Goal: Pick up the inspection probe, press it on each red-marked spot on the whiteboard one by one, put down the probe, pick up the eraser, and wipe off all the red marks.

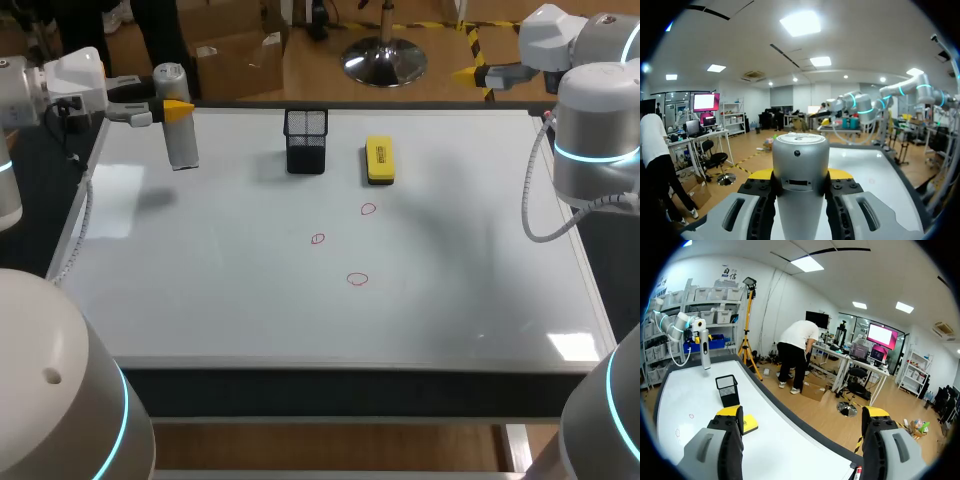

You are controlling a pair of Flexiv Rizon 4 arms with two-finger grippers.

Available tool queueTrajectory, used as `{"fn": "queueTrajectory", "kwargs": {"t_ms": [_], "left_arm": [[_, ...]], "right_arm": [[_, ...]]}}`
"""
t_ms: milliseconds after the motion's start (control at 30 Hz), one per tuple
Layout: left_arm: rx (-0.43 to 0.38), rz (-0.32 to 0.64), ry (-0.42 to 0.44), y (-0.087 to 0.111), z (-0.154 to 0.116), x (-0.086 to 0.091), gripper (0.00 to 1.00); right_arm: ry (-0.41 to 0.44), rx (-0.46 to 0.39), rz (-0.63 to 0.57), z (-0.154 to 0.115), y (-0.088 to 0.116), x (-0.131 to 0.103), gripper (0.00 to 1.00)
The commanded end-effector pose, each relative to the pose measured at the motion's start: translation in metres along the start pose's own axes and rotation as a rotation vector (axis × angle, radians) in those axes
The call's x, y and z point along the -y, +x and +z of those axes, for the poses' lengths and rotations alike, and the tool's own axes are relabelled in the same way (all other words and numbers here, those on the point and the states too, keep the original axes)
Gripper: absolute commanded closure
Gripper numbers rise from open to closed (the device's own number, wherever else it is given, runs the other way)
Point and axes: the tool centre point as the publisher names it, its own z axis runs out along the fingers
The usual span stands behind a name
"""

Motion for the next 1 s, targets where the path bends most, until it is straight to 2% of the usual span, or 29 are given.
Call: {"fn": "queueTrajectory", "kwargs": {"t_ms": [33, 267, 400, 733, 800, 1000], "left_arm": [[0.003, 0.001, 0.001, 0.001, 0.0, 0.001, 1.0], [0.003, 0.001, 0.001, 0.001, 0.0, 0.001, 1.0], [0.003, 0.001, 0.001, 0.001, 0.0, 0.001, 1.0], [0.003, 0.001, 0.001, 0.001, 0.0, 0.001, 1.0], [0.003, 0.001, 0.001, 0.001, 0.0, 0.001, 1.0], [0.003, 0.001, 0.001, 0.001, 0.0, 0.001, 1.0]], "right_arm": [[0.048, -0.095, -0.051, 0.005, 0.002, -0.001, 0.0], [0.314, -0.359, -0.228, 0.021, 0.015, -0.003, 0.0], [0.504, -0.511, -0.343, 0.03, 0.023, -0.002, 0.0], [0.742, -0.738, -0.529, 0.042, 0.033, -0.001, 0.0], [0.827, -0.803, -0.589, 0.046, 0.037, 0.002, 0.0], [0.933, -0.907, -0.714, 0.057, 0.047, 0.006, 0.0]]}}
